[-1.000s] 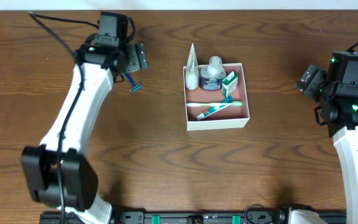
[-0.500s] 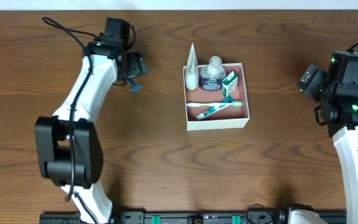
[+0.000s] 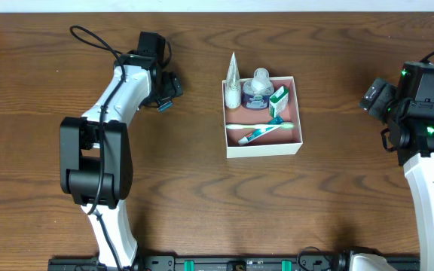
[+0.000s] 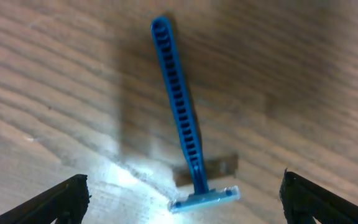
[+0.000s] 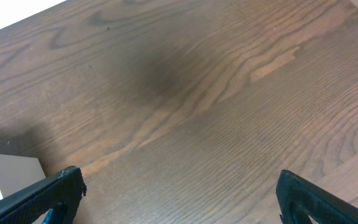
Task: Pack container
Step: 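Move the left gripper to the blue razor and grasp its handle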
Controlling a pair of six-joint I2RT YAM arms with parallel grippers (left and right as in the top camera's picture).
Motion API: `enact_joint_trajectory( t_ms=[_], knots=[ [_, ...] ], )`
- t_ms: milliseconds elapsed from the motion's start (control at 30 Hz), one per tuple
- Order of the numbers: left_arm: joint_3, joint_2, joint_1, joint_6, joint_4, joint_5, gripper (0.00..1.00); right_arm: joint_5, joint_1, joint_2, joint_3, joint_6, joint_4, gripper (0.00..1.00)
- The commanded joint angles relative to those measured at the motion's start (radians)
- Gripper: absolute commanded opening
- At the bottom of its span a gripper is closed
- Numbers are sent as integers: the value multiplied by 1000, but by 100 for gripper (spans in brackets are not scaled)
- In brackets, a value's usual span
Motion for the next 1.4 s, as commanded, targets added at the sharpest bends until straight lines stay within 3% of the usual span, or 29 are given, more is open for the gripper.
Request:
enact_joint_trajectory(
  t_ms=[0, 1133, 1200, 1267, 1367],
  knots=[
    [20, 23, 4, -12, 14, 3, 98, 10, -5, -1, 9, -12, -1, 99],
    [17, 112, 5, -56, 30, 16, 99, 10, -5, -1, 9, -12, -1, 99],
    [17, 112, 4, -56, 30, 16, 87, 10, -5, -1, 9, -12, -1, 99],
    [17, 112, 4, -56, 29, 17, 68, 11, -5, -1, 9, -12, -1, 99],
    [17, 112, 4, -56, 29, 17, 56, 11, -5, -1, 9, -12, -1, 99]
  ],
)
